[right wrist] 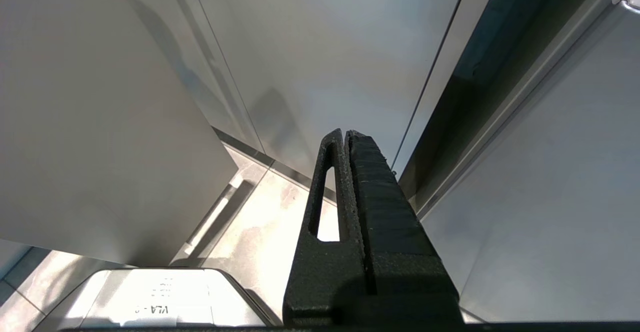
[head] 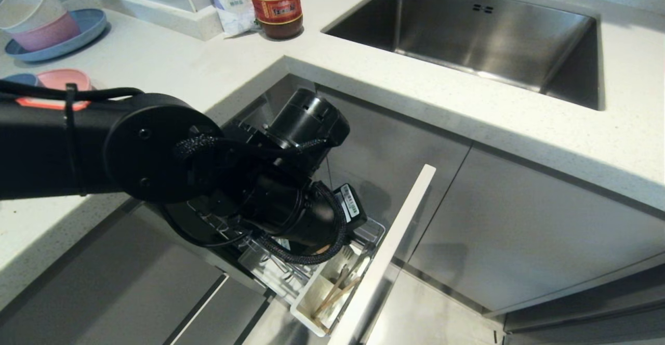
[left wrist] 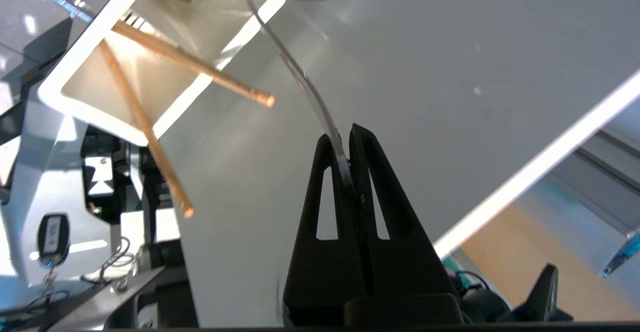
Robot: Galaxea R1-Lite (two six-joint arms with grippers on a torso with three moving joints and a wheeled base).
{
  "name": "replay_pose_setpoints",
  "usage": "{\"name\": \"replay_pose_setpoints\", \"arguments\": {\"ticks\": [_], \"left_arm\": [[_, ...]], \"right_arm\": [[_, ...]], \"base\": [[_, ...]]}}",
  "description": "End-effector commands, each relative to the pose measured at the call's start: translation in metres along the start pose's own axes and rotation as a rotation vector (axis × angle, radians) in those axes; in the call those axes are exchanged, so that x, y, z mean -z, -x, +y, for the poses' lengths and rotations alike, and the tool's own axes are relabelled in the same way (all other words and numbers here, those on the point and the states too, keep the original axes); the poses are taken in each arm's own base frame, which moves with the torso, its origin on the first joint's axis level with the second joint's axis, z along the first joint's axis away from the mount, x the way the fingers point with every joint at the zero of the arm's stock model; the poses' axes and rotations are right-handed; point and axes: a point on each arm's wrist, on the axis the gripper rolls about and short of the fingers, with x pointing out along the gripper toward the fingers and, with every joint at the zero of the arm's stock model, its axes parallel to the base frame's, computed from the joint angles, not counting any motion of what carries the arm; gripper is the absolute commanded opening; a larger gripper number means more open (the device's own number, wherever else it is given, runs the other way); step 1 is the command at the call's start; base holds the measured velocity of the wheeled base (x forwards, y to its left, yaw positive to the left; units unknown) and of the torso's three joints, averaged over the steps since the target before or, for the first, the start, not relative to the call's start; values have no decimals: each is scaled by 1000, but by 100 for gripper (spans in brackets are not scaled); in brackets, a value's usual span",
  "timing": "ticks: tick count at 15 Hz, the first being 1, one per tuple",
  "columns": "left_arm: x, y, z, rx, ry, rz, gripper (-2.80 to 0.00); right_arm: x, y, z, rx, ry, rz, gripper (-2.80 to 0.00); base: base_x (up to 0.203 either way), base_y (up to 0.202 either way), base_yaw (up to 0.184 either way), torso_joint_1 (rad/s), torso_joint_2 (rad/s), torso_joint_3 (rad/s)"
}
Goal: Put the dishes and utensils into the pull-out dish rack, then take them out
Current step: Take the fork out of the cupboard
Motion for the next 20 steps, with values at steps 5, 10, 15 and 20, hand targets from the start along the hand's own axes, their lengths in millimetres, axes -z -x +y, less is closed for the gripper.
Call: {"name": "replay_pose_setpoints", "arguments": {"ticks": [5,10,15,20], "left_arm": [[-1,36,-2,58,4,-34,-280],[-2,66,0,98,5,-89,-280],[6,107,-1,133,-16,-164,-280],[8,162,8,224,-19,-277,-280]], "right_arm": [[0,0,0,0,0,-3,-280],[1,0,0,-1,0,-1,-280],[1,0,0,0,0,-2,-280],[0,0,0,-1,0,-3,-280]], "base": [[0,0,0,0,0,0],[0,0,0,0,0,0],[0,0,0,0,0,0],[0,0,0,0,0,0]]}}
